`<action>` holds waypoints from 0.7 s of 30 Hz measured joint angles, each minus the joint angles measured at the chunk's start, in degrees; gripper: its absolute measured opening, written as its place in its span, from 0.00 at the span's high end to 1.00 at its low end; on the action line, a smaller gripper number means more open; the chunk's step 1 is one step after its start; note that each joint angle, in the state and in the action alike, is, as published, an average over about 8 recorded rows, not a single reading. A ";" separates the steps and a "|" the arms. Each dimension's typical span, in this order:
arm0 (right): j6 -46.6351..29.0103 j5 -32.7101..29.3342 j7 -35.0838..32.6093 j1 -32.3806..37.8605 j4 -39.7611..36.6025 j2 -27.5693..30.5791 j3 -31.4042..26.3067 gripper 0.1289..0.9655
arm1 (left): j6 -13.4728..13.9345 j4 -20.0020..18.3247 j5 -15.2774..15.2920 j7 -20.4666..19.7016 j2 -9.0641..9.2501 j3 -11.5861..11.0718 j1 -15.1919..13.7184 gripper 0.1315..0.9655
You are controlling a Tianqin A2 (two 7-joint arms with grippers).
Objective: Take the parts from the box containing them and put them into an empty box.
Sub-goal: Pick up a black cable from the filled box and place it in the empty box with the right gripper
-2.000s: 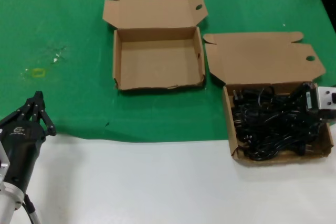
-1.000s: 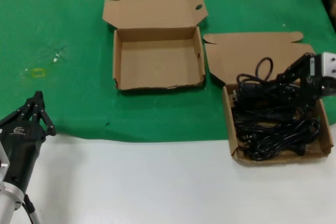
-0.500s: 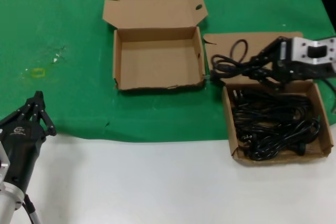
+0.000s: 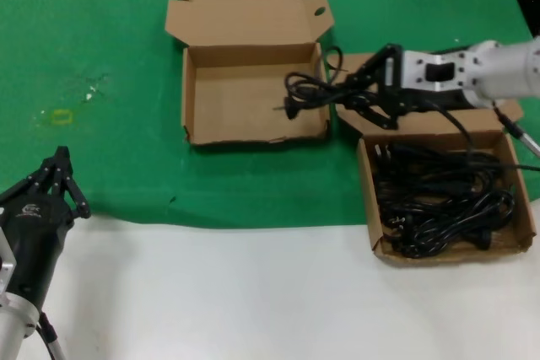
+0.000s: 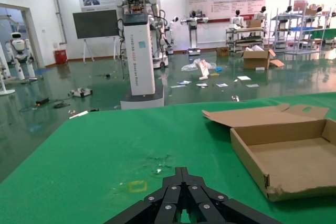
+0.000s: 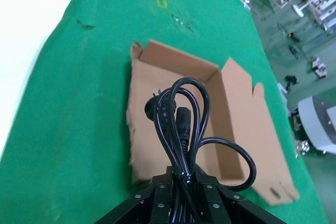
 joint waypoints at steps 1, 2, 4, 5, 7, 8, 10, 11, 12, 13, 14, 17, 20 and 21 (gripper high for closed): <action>0.38 0.05 -0.58 0.37 -0.83 -0.69 -0.11 0.90 | 0.00 0.00 0.00 0.00 0.00 0.00 0.00 0.99; 0.77 0.13 -1.22 0.74 -1.69 -1.39 -0.22 0.90 | 0.00 0.00 0.00 0.00 0.00 0.00 0.00 0.99; 1.52 0.32 -2.54 1.47 -3.48 -2.77 -0.41 0.90 | 0.00 0.00 0.00 0.00 0.00 0.00 0.00 0.99; 1.90 0.44 -3.28 1.85 -4.45 -3.49 -0.50 0.90 | 0.00 0.00 0.00 0.00 0.00 0.00 0.00 0.99; 2.64 0.73 -4.81 2.60 -6.47 -4.92 -0.64 0.90 | 0.00 0.00 0.00 0.00 0.00 0.00 0.00 0.99; 3.03 0.90 -5.67 3.00 -7.59 -5.67 -0.69 0.90 | 0.00 0.00 0.00 0.00 0.00 0.00 0.00 0.99; 3.79 1.27 -7.47 3.80 -9.91 -7.18 -0.78 0.90 | 0.00 0.00 0.00 0.00 0.00 0.00 0.00 0.99; 4.19 1.48 -8.43 4.24 -11.17 -7.98 -0.80 0.90 | 0.00 0.00 0.00 0.00 0.00 0.00 0.00 0.99; 4.59 1.70 -9.42 4.69 -12.48 -8.79 -0.82 0.90 | 0.00 0.00 0.00 0.00 0.00 0.00 0.00 0.99; 4.98 1.94 -10.44 5.15 -13.83 -9.62 -0.81 0.90 | 0.00 0.00 0.00 0.00 0.00 0.00 0.00 0.99; 5.38 2.19 -11.50 5.63 -15.23 -10.46 -0.78 0.90 | 0.00 0.00 0.00 0.00 0.00 0.00 0.00 0.99; 6.59 3.06 -14.89 7.14 -19.69 -13.10 -0.57 0.90 | 0.00 0.00 0.00 0.00 0.00 0.00 0.00 0.99; 7.83 4.12 -18.73 8.80 -24.65 -15.90 -0.08 0.90 | 0.00 0.00 0.00 0.00 0.00 0.00 0.00 0.99; 8.23 4.51 -20.07 9.36 -26.36 -16.81 0.15 0.90 | 0.00 0.00 0.00 0.00 0.00 0.00 0.00 0.99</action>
